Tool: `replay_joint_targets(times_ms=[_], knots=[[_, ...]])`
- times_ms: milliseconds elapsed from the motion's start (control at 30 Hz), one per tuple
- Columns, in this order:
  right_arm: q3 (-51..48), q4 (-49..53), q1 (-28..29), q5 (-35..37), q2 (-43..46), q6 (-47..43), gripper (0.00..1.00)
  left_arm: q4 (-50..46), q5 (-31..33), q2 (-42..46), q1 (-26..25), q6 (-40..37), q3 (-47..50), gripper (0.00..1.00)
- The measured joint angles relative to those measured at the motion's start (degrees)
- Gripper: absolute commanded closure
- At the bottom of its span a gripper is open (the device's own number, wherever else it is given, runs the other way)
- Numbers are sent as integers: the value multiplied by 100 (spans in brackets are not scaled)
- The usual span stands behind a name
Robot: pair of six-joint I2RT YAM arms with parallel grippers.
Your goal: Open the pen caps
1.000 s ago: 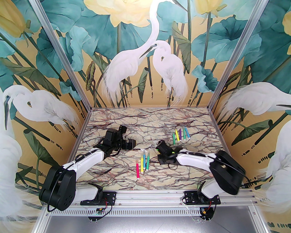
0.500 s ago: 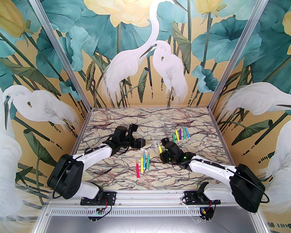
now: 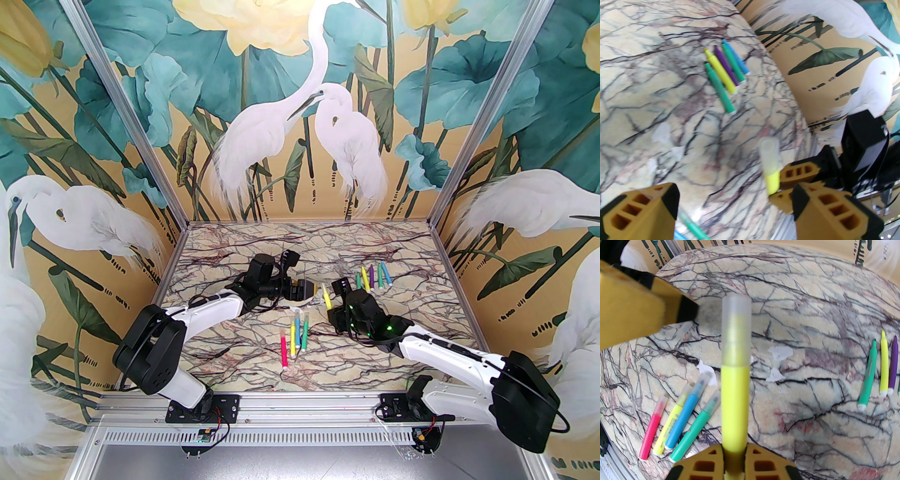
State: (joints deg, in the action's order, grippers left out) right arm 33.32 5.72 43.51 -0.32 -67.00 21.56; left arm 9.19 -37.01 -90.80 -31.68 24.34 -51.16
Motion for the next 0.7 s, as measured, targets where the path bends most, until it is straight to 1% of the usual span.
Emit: replay_joint_targets(times_ms=[267,433,700], knots=[[7,-85,4,-127,-17,-175,92,289,-321,-221,-57,334,-85,30],[33,-129,39,-136,-17,-234,93,400,-468,-310,-98,439,-162,40],[114,-177,42,-149,-48,-326,93,457,-688,-485,-173,507,-310,53]])
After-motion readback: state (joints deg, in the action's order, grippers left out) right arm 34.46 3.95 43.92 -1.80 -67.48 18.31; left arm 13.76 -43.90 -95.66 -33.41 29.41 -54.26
